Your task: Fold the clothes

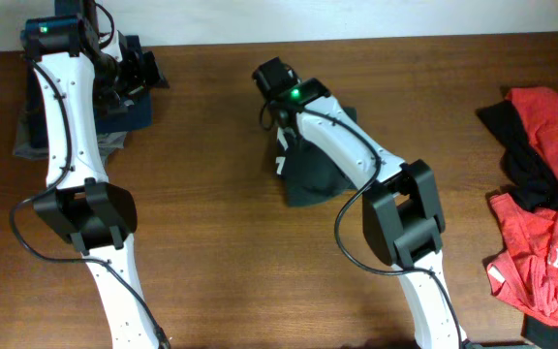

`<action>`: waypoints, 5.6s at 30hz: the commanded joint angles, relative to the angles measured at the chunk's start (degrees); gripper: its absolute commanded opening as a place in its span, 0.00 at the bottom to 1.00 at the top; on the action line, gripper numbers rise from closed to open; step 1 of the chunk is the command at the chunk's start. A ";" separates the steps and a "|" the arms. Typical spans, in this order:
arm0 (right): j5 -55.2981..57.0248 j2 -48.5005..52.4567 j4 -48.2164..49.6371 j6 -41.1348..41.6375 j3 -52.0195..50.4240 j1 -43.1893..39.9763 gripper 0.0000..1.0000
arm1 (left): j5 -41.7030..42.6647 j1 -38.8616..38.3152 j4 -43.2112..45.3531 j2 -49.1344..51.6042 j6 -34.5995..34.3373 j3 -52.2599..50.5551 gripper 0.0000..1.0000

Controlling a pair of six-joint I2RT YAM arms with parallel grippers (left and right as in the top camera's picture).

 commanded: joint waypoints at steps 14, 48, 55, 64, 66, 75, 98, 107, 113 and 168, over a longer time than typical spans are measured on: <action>7.45 0.63 3.78 6.01 -0.42 -5.95 0.09 | -3.19 0.09 -0.31 -1.68 1.14 0.35 0.99; -0.11 -1.75 -18.25 27.58 5.66 -16.76 0.18 | -3.19 0.09 0.35 -1.68 1.14 0.35 0.99; -12.57 -3.93 -17.84 19.98 13.51 -14.05 0.87 | -3.19 0.09 0.35 -1.68 1.14 0.35 0.99; -17.84 -2.01 -14.25 19.82 12.94 -11.89 0.88 | -3.19 0.04 0.31 -1.68 1.14 0.35 0.99; -16.96 -1.25 -13.40 19.69 12.94 -11.45 0.89 | -3.19 0.04 0.33 -1.68 1.14 0.35 0.99; -11.65 3.69 -9.99 20.57 12.94 -11.13 0.89 | -3.19 -0.09 -0.28 -1.68 1.14 0.35 0.99; -8.41 8.76 -7.26 28.55 12.94 -12.22 0.80 | -3.19 -0.28 -0.57 -1.68 1.16 0.35 0.99; -8.17 9.09 -9.20 29.77 13.46 -14.25 0.61 | -3.23 -0.28 -0.87 -1.66 1.16 0.35 0.99; -4.39 8.87 -12.31 29.75 15.28 -14.60 0.48 | -3.26 -0.28 -0.52 -1.66 1.16 0.35 0.99; -42.40 2.14 -38.58 14.49 23.78 -26.82 0.51 | -5.35 -0.28 0.20 -1.66 1.14 0.35 0.99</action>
